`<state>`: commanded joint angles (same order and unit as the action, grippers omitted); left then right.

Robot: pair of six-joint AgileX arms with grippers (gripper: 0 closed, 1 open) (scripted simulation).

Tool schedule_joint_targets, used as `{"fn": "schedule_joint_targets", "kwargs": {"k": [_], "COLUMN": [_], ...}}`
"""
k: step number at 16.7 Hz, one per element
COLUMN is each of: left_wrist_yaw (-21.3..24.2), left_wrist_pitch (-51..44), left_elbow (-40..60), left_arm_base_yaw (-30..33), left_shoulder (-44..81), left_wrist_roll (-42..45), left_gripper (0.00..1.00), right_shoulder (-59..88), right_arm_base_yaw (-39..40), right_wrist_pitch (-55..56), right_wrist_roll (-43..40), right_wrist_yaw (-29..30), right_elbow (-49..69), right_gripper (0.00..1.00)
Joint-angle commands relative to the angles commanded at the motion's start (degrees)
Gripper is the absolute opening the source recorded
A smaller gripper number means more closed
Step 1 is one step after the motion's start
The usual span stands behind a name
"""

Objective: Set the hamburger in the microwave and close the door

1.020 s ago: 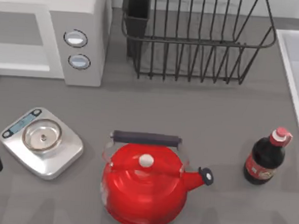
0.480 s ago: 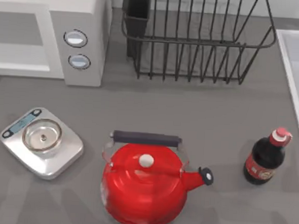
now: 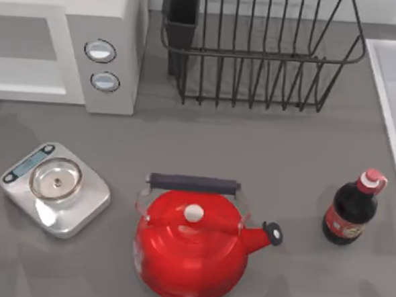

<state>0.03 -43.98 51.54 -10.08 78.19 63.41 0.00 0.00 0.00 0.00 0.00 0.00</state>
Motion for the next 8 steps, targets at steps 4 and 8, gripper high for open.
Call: {"fn": "schedule_joint_targets", "kwargs": {"k": [4, 8], "left_wrist_yaw": [0.03, 0.04], "left_wrist_pitch": [-7.85, -11.74], "left_elbow": [9.17, 13.73], "left_arm_base_yaw": [-1.86, -2.79], "left_shoulder": [14.27, 21.45], "left_wrist_roll": [11.36, 17.04], "left_gripper": [1.00, 1.00], "right_shoulder": [0.00, 0.00], "right_arm_base_yaw": [0.00, 0.00], "right_wrist_pitch": [0.00, 0.00], "right_wrist_roll": [0.00, 0.00], "right_wrist_yaw": [0.00, 0.00], "right_elbow": [0.00, 0.00], "right_gripper": [1.00, 1.00]}}
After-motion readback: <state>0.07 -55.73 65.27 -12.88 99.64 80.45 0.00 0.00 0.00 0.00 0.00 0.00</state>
